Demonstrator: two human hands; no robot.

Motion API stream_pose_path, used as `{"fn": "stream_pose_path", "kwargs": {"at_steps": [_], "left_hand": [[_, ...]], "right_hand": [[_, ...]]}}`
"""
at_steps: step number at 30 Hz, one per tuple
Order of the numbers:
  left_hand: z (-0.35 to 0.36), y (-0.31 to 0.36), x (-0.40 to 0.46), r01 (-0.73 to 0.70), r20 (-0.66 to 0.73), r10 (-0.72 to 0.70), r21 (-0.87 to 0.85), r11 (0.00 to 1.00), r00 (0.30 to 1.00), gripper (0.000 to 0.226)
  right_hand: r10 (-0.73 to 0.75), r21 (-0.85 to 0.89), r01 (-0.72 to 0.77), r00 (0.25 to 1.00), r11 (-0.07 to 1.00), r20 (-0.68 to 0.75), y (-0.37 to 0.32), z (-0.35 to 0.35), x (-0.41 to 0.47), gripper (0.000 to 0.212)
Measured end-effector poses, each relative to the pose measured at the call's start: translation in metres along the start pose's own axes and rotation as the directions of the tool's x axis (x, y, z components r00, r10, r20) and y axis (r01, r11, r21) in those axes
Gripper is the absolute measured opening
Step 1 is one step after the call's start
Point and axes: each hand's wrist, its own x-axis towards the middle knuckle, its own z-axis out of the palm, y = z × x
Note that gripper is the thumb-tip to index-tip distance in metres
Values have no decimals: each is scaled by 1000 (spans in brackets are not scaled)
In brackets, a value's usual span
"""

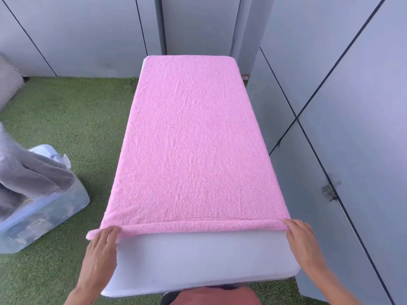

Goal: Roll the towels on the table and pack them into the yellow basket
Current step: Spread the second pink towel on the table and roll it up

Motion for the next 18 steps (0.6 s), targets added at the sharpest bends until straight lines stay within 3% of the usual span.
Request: {"fn": "stream_pose_path", "kwargs": {"at_steps": [3,7,11,15,18], "left_hand": [[6,-4,11,55,13,-54,-54,997,998,55],[3,-5,25,66,14,-65,-103,992,998,36],[-15,-19,22,2,216,20,-99,995,976,31],[-38,-28,46,204,536,-73,-189,961,841,22],[-43,-30,62,327,479,-144,-325,887,866,16]], "right_hand": [[-32,3,32,999,999,-14,-3,-3,5,31],[-61,-46,63,997,997,38,1,-4,13,29],[-59,-35,68,977,997,204,15,-15,11,25],[-30,120,-19,919,993,393,18,-37,25,27],[71,238,-159,938,958,340,14,-41,39,20]]}}
